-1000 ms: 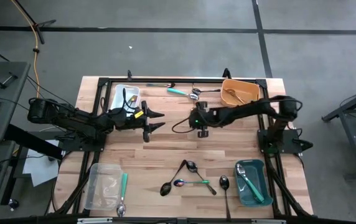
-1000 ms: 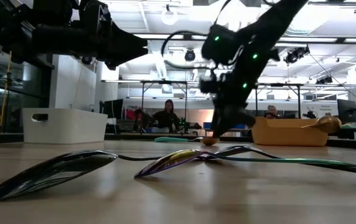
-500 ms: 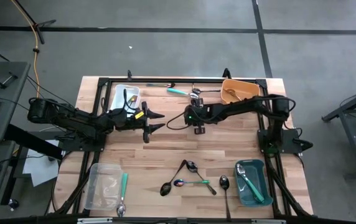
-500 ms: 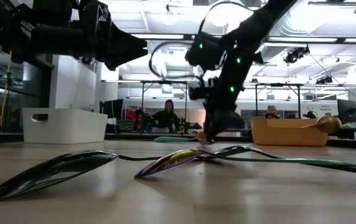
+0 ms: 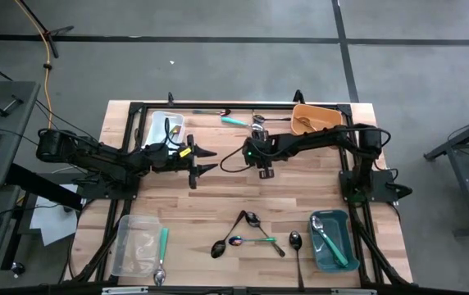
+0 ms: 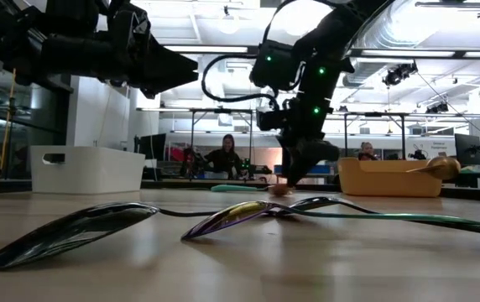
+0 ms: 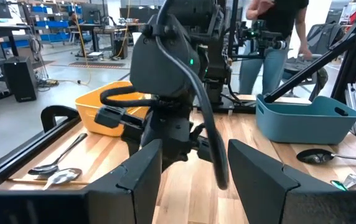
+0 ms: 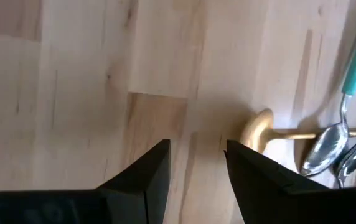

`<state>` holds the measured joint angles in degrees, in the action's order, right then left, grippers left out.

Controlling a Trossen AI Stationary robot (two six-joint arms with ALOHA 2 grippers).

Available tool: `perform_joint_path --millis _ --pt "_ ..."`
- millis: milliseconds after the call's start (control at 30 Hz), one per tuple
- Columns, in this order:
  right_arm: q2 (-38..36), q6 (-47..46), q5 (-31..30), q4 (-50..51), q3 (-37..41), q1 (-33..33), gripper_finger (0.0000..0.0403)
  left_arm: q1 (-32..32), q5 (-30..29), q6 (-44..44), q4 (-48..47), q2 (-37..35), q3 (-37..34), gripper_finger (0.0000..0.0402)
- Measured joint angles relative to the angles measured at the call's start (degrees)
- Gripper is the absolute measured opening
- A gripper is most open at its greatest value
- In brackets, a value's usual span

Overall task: Sort silverware by color (type)
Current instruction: Put the gold spoon into the yellow bin

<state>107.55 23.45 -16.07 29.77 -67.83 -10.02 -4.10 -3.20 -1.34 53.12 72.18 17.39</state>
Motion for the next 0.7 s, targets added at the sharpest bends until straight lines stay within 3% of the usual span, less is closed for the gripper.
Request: perform_joint_path --millis 333,700 --pt "0.0 -0.49 -2.91 -3.46 0.0 -2.18 0.0151 0.0 0.0 0.04 0.02 0.0 0.0 0.0177" --pt "0.04 -0.47 2.5 -3.84 0.02 -5.58 0.0151 0.0 0.01 0.04 0.06 0.0 0.0 0.0177"
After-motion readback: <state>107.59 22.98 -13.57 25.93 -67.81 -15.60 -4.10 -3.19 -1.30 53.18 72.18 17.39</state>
